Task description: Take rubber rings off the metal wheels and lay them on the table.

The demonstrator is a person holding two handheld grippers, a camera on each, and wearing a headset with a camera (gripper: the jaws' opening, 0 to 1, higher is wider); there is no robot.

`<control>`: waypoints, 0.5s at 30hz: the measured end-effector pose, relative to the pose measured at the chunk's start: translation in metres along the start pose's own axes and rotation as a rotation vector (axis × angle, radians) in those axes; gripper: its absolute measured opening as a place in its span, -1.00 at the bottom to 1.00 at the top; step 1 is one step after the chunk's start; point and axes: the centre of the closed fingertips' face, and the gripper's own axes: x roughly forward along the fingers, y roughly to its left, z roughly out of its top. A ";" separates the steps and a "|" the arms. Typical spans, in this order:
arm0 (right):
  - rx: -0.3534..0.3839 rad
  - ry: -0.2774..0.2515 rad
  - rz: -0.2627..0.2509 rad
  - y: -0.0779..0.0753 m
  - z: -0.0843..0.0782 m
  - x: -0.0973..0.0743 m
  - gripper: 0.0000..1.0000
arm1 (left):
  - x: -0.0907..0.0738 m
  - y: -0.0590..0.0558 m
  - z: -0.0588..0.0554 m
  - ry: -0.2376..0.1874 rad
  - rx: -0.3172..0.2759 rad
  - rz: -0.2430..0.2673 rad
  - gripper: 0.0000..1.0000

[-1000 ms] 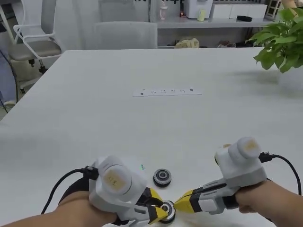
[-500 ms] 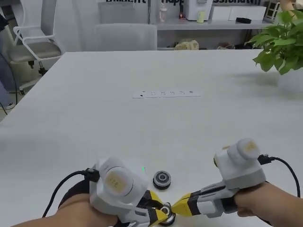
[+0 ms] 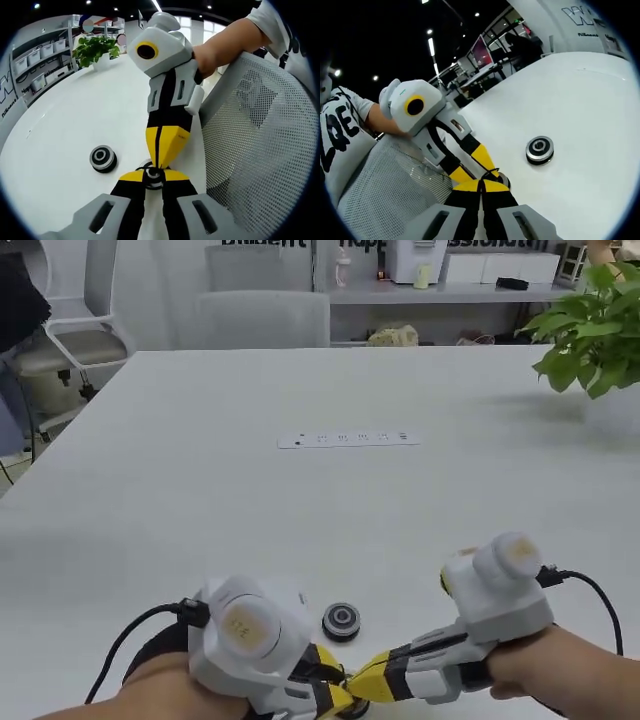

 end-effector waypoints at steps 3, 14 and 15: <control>0.009 -0.020 -0.017 -0.006 0.002 -0.004 -1.00 | 0.000 -0.001 0.000 -0.005 0.008 -0.001 -0.87; 0.020 -0.028 -0.041 -0.013 0.001 -0.008 -1.00 | 0.001 0.000 0.002 -0.009 0.012 -0.013 -0.85; 0.020 -0.029 -0.042 -0.013 0.001 -0.008 -1.00 | 0.001 0.000 0.002 -0.007 0.012 -0.015 -0.85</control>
